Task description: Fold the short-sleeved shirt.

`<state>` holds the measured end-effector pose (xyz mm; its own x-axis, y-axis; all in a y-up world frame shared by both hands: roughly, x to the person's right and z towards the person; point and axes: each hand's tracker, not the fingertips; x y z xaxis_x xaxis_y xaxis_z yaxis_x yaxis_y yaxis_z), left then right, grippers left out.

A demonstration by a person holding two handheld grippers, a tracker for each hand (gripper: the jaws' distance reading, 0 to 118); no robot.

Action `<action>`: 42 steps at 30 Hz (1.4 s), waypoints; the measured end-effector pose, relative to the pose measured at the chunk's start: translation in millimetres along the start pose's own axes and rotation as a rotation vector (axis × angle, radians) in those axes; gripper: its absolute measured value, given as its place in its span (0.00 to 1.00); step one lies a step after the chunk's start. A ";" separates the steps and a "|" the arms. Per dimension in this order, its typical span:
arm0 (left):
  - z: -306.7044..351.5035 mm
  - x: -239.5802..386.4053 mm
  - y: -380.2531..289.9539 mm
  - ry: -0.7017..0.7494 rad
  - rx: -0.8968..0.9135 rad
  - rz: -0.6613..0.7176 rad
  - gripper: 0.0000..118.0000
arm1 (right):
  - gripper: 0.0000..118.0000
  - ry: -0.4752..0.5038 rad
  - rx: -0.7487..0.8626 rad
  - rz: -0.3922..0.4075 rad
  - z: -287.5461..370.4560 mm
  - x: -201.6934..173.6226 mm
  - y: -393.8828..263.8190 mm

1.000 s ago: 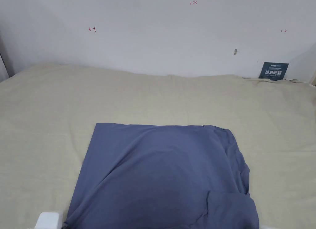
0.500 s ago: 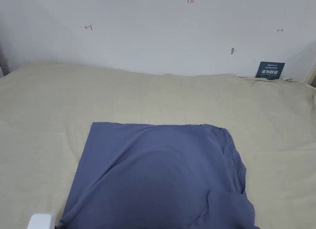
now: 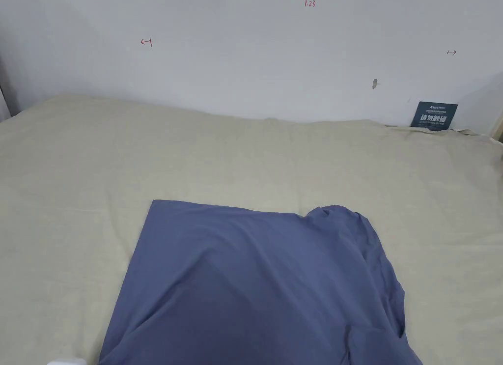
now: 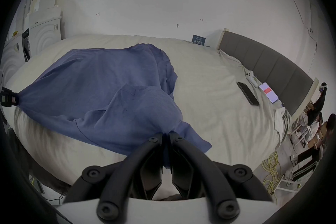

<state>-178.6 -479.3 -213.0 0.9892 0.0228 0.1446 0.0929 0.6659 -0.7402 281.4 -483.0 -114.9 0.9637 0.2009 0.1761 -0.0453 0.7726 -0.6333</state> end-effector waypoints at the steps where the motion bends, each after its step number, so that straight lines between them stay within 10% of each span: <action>1: 0.5 -1.2 -3.3 0.001 0.000 0.004 0.00 | 0.04 -0.001 0.003 -0.007 2.5 -0.2 -3.0; 17: 13.3 -0.6 38.4 0.020 0.261 0.037 0.00 | 0.04 -0.044 0.194 -0.030 -12.2 -1.6 57.3; 42: -131.1 -4.3 183.5 -0.028 -0.076 0.043 0.00 | 0.05 0.049 -0.035 -0.038 -221.0 -5.4 175.5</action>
<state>-151.0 -454.9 -435.5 0.9891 0.0716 0.1289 0.0597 0.6051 -0.7939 326.4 -481.5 -393.5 0.9763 0.1411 0.1643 0.0003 0.7576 -0.6527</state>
